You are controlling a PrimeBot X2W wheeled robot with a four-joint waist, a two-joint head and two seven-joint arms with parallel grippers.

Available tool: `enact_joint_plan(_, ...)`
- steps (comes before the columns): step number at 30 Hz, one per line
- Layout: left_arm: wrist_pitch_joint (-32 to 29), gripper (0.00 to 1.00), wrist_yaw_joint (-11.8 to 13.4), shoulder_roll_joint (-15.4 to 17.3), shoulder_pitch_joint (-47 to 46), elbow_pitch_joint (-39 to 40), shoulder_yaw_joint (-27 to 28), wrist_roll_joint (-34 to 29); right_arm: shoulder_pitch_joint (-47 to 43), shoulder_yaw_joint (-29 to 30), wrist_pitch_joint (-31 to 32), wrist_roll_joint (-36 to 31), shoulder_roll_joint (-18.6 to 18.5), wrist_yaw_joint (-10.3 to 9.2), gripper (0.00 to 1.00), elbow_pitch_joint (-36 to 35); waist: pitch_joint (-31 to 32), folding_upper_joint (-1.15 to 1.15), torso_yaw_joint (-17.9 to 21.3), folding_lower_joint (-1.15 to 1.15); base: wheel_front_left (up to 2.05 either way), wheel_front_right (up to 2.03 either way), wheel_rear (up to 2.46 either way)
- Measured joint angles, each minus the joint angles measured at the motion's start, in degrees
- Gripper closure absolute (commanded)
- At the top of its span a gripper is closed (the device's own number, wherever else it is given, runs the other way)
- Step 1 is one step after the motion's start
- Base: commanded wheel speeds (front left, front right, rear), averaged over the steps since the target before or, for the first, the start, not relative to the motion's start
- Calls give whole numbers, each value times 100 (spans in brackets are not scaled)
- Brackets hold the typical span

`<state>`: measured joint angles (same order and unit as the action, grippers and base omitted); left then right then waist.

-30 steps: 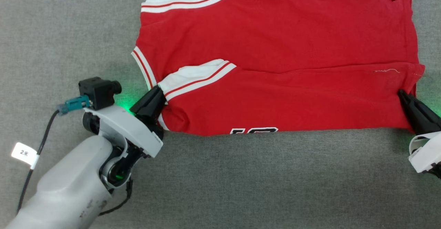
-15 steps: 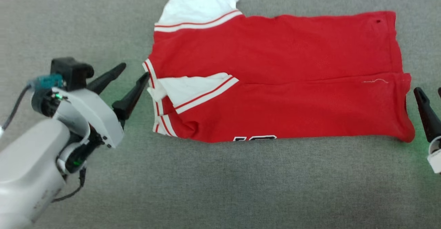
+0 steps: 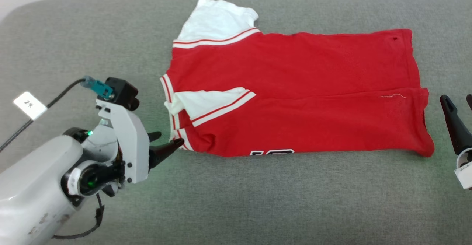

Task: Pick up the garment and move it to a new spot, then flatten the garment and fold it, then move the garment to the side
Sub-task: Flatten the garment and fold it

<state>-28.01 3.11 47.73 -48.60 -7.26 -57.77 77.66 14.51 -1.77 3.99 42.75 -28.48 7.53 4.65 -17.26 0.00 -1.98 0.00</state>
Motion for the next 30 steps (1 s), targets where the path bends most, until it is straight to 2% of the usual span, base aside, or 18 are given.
enact_joint_plan(2,-90,0,-33,-108,-9,-179,4,101,1,16,8,-20,13,0,0,-26,-56,0,50,0,0,0,0)
enact_joint_plan(4,-149,0,-169,-208,-40,-393,-7,146,9,63,14,-35,22,0,0,-58,-125,0,99,0,0,0,0)
enact_joint_plan(6,-192,0,-160,-342,-118,-690,4,191,35,102,27,-53,29,0,0,-57,-206,0,147,0,0,0,0)
enact_joint_plan(13,-432,0,-420,-530,-280,-1310,-98,189,71,144,42,-86,58,0,0,-119,-389,0,373,0,0,0,0)
enact_joint_plan(14,-446,25,-447,-544,-276,-1366,-89,226,70,148,42,-88,58,0,0,-121,-403,0,395,0,0,0,0)
enact_joint_plan(15,-450,74,-500,-545,-274,-1402,-81,261,66,148,44,-93,58,0,0,-130,-413,0,413,0,0,0,0)
enact_joint_plan(16,-450,100,-541,-547,-271,-1446,-67,303,56,148,58,-97,55,0,0,-145,-416,0,425,0,0,0,0)
enact_joint_plan(21,-358,100,-665,-646,-246,-1518,-56,342,58,-66,458,-386,-258,0,0,-294,-389,0,388,0,0,0,0)
enact_joint_plan(26,-214,100,-724,-728,-252,-1475,-67,236,121,-628,2015,-498,-722,0,0,-433,-387,0,290,0,0,0,0)
enact_joint_plan(27,-214,100,-724,-728,-252,-1475,-67,236,121,-628,2015,-498,-722,0,0,-433,-387,0,290,0,0,0,0)
enact_joint_plan(30,-88,100,-766,-762,-256,-1395,-74,138,309,-1036,2988,-595,-1090,1,0,-571,-436,0,242,0,0,0,0)
